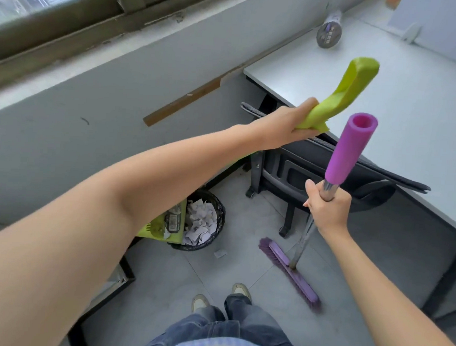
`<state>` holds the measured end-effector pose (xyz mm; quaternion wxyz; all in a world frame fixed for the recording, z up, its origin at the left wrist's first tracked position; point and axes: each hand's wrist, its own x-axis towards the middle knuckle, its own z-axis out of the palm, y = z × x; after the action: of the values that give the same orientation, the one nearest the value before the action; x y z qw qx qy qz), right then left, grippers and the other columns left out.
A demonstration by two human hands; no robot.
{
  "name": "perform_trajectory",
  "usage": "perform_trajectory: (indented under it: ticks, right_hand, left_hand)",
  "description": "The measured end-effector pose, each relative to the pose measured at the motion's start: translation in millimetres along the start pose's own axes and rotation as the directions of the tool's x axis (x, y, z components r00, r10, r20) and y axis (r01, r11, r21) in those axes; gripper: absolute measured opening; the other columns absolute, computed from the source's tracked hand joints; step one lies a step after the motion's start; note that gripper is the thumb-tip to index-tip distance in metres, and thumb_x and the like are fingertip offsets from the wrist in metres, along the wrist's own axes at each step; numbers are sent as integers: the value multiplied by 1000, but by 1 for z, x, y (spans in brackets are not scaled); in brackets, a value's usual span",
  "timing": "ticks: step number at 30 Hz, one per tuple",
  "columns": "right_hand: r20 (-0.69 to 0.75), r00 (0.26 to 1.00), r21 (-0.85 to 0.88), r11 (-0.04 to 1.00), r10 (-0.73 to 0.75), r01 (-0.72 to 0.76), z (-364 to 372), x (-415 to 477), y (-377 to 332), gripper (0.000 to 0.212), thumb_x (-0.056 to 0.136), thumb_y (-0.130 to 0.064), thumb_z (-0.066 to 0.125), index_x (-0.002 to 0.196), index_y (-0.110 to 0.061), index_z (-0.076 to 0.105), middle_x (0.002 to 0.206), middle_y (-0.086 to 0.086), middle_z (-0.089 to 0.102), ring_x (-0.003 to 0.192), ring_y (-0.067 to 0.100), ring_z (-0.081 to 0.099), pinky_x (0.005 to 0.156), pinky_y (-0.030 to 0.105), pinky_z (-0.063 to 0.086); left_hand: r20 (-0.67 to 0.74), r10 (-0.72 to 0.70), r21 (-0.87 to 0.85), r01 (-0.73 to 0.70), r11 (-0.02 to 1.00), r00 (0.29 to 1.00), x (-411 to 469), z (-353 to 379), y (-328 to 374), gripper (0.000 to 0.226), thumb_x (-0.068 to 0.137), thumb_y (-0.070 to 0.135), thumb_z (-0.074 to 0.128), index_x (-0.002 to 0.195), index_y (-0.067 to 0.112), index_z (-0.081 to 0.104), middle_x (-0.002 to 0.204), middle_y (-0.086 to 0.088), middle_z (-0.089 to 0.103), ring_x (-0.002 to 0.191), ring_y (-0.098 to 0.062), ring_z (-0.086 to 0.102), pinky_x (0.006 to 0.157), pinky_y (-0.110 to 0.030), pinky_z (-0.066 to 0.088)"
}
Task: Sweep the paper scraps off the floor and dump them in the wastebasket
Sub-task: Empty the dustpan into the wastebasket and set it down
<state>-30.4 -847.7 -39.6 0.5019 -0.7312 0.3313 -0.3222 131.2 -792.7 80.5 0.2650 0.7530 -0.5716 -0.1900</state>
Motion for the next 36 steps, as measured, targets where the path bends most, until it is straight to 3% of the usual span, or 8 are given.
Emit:
perform_trajectory:
  ticks: [4, 10, 12, 17, 20, 24, 29, 36]
  right_hand:
    - [-31, 999, 12, 1000, 9, -8, -6, -1, -2, 39, 85, -2, 59, 52, 13, 44, 46, 6, 39, 37, 5, 45, 44, 15, 46]
    - [-47, 999, 8, 1000, 8, -7, -15, -9, -1, 39, 85, -3, 59, 53, 13, 45, 49, 9, 43, 38, 4, 51, 48, 22, 46]
    - [-26, 1000, 14, 1000, 4, -4, -15, -14, -2, 40, 85, -6, 60, 53, 13, 45, 48, 7, 45, 37, 4, 51, 49, 25, 47]
    - [70, 997, 106, 994, -44, 36, -25, -20, -35, 43, 77, -21, 56, 38, -15, 40, 34, -7, 45, 33, 8, 45, 50, 40, 46]
    - [143, 981, 229, 969, -130, 95, -36, -11, -85, 45, 78, -20, 57, 35, -16, 41, 29, -9, 38, 28, 6, 38, 43, 31, 44]
    - [197, 956, 390, 912, -219, 129, -49, 7, -138, 45, 75, -29, 60, 35, -20, 43, 28, -13, 34, 25, 9, 32, 39, 20, 40]
    - [189, 955, 476, 872, -229, 115, -45, 11, -174, 49, 80, -21, 57, 34, -19, 41, 28, -12, 31, 24, 10, 29, 39, 17, 35]
    - [175, 950, 604, 791, -258, 103, -48, 11, -231, 50, 78, -31, 64, 36, -18, 40, 27, -8, 29, 24, 11, 25, 41, 16, 30]
  left_hand:
    - [-1, -8, 11, 8, 1000, 1000, -9, 1, 0, 42, 95, 25, 53, 125, -1, 38, 101, -16, 64, 83, -28, 60, 60, -20, 41]
    - [-72, -41, 18, 43, 999, 997, -21, -17, 3, 40, 95, 22, 53, 124, -2, 39, 105, -18, 64, 82, -26, 57, 70, -27, 39]
    - [-115, -40, 6, 41, 999, 993, -28, -24, 4, 38, 95, 21, 54, 122, -2, 40, 100, -13, 63, 80, -23, 54, 67, -18, 41]
    - [-223, 15, -40, -25, 999, 975, -42, -46, 6, 24, 94, 19, 55, 101, 14, 32, 114, -8, 64, 65, -5, 48, 55, 2, 35]
    - [-228, 36, -53, -49, 997, 973, -45, -47, 6, 27, 94, 19, 55, 100, 15, 28, 121, -7, 62, 66, -8, 51, 55, 2, 36]
    - [-212, 31, -53, -43, 998, 977, -46, -43, -2, 26, 94, 17, 55, 100, 14, 29, 116, -10, 63, 55, 19, 50, 53, 2, 36]
    - [-182, -38, -44, 30, 999, 982, -58, -46, -5, 24, 95, 15, 53, 102, 15, 31, 77, 20, 48, 52, 22, 50, 50, 2, 35]
    - [-211, -100, -79, 85, 993, 972, -86, -57, -13, 19, 96, 20, 50, 102, 17, 32, 73, 15, 48, 56, -7, 47, 52, -9, 41]
